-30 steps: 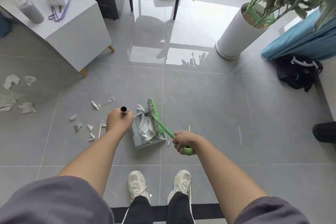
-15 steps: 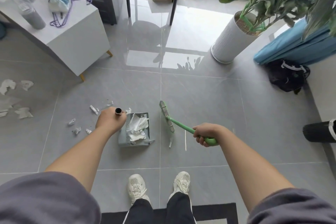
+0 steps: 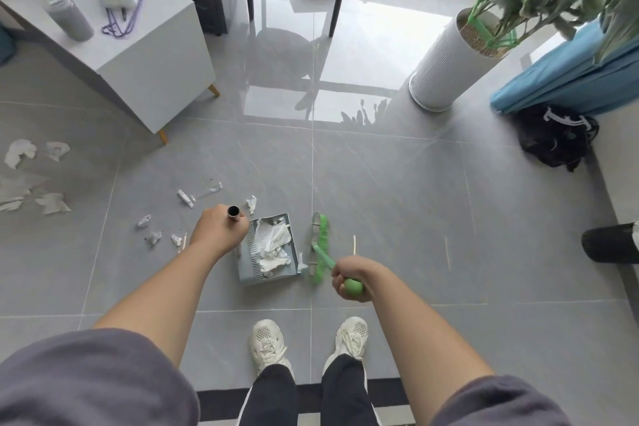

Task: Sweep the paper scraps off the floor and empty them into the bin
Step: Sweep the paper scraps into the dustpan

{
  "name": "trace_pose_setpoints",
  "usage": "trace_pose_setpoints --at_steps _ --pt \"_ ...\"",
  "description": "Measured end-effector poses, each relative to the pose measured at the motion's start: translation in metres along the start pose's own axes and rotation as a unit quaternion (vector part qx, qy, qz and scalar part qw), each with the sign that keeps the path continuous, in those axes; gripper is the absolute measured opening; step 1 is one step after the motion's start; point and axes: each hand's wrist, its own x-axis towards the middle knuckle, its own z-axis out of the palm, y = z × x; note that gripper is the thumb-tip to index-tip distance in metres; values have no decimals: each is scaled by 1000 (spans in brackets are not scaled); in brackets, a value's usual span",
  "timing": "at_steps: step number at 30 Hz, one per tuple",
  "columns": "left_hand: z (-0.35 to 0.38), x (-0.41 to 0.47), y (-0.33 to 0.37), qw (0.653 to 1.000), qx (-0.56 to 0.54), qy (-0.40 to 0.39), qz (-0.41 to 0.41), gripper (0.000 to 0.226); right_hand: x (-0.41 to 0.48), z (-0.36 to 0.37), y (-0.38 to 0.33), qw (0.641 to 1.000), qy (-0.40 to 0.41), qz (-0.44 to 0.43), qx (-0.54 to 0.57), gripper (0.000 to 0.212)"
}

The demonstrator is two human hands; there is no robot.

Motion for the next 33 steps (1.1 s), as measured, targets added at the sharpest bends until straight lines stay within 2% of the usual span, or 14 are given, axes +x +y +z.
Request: trace_pose_setpoints --at_steps 4,8,13,16,23,27,29,33 --pt "3 -1 -8 999 -26 4 -21 19 -19 -1 -20 997 -74 1 38 16" --pt "5 1 -13 995 -66 34 -63 27 -42 -28 -27 994 -98 -11 41 47" --pt "-1 -6 -20 984 -121 71 -113 30 -68 -53 -42 991 -45 -31 -122 50" --pt "-10 -16 -18 975 -151 87 -141 32 -75 -59 -48 982 -5 -43 -184 49" --pt "-48 -47 -19 952 -221 117 -175 31 -82 -55 -56 976 46 -79 -198 50" --pt "-63 -54 -30 951 -219 126 -177 31 -76 -45 -62 973 66 -88 -203 48" --pt "-68 -53 -40 954 -203 128 -179 31 -70 -38 -62 960 84 -91 -251 46" --pt "-78 -41 -65 951 -193 144 -195 31 -55 -14 -57 885 145 -125 -424 31"
